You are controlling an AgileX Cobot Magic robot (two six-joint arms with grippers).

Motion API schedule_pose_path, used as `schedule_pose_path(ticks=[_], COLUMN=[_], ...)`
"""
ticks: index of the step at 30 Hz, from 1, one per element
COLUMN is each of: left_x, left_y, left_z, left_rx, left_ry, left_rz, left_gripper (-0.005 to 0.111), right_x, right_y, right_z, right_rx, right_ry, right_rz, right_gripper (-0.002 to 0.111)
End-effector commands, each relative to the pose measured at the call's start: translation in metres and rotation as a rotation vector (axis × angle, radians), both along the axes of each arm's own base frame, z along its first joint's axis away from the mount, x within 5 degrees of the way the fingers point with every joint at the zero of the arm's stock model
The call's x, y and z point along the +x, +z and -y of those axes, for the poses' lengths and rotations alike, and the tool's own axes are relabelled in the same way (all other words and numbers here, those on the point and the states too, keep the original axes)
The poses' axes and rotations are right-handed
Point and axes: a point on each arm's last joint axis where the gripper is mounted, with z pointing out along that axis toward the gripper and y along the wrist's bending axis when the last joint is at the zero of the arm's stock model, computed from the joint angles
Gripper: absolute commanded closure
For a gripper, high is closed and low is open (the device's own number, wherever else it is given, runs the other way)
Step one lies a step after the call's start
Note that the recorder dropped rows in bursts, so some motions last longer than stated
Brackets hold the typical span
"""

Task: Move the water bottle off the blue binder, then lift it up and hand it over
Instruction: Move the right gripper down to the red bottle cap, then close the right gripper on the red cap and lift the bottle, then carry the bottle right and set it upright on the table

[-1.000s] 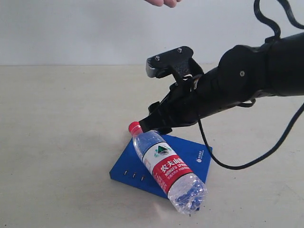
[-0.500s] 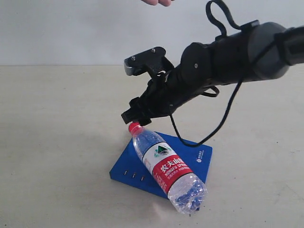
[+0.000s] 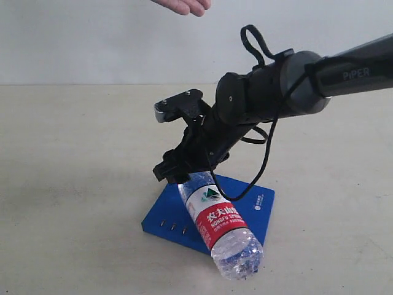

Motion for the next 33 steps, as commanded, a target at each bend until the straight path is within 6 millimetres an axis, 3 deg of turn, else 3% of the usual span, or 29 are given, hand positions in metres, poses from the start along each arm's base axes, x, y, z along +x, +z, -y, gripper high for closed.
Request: schedule_pose_path(ticks=[1,5,9,11,16,22,29,33], left_x=[0.0,0.0,0.0,0.0,0.0,0.0,0.0,0.0], left_y=[0.001,0.001,0.001,0.001,0.001,0.001,0.001,0.001], left_z=[0.0,0.0,0.0,0.0,0.0,0.0,0.0,0.0], left_rx=[-0.01,-0.01,-0.01,-0.01,-0.01,-0.01,-0.01,-0.01], left_ry=[-0.002,-0.002,-0.002,-0.002,-0.002,-0.002,-0.002,-0.002], left_rz=[0.01,0.01,0.01,0.01,0.01,0.01,0.01,0.01], left_gripper=[0.102,0.102,0.102,0.102,0.102,0.102,0.102,0.102], right_x=[0.002,0.002,-0.001,-0.003,-0.007,-0.012,-0.026,-0.035], right_y=[-0.004,-0.004,-0.004,-0.006,0.004,0.053,0.115,0.133], right_z=[-0.001,-0.001,0.0,0.002,0.007,0.021,0.052,0.072], right_rx=[-0.006,-0.001,-0.024,-0.052,-0.113,-0.143,-0.185,-0.221], right_ry=[0.013,0.007,0.025,0.047,0.093,0.047,-0.061,-0.102], right_rz=[0.006,0.008,-0.019,-0.035,-0.038,0.05,0.259,0.333], right_gripper=[0.048,0.063,0.098,0.109,0.108,0.108,0.108,0.108])
